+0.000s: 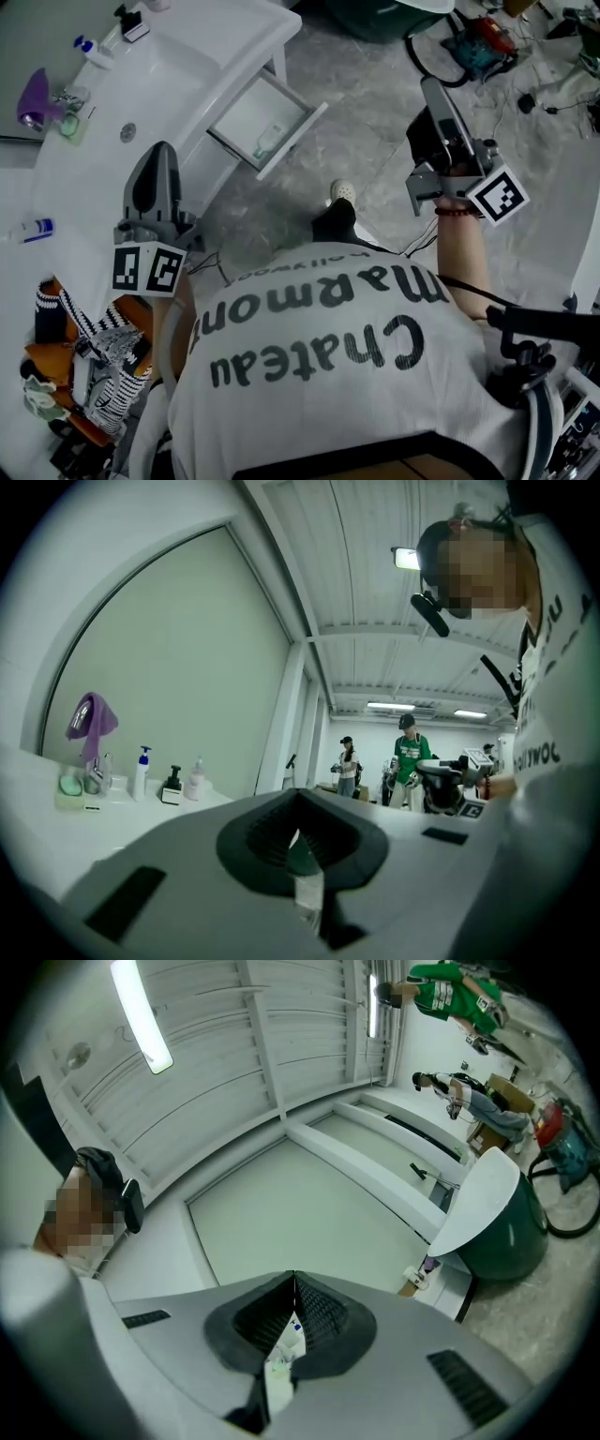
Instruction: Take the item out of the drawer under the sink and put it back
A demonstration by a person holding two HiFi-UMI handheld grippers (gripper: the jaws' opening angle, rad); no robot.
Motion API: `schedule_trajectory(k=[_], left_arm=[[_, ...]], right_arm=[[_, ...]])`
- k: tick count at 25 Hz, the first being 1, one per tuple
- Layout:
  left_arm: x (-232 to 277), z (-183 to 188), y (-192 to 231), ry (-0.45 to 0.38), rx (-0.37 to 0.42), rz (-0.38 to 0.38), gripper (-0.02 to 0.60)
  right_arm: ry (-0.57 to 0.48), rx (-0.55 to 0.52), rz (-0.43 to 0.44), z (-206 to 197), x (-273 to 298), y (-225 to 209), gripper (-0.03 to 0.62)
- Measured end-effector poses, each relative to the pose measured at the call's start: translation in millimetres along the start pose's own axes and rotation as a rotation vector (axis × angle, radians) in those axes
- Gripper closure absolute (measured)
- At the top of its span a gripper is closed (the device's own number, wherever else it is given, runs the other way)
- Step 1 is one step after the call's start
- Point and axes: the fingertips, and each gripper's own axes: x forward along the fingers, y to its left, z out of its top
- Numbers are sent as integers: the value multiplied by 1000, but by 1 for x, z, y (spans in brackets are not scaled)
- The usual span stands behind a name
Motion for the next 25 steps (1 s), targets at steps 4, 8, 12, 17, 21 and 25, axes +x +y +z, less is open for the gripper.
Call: schedule_trajectory(k=[4,8,12,17,21,25], left_arm=[[6,3,4,-19,-11,43,572],[32,-2,-5,-26,-30,90,572],[65,-2,-16,-54,-31,147,572],[85,0,-24,-101,-40,212,572],[64,0,-27,-94,-43,241,572],[49,23,-20,-61,-8,9,572]], right_arm=[[33,-3,29,4,15,-6,583],[74,-11,53,25,27,-36,583],[105,27,94,47,43,-72,583],[178,-2,147,51,57,-91,583],[243,-70,178,31,71,-80,583],[95,-112,29,13,32,-30,583]])
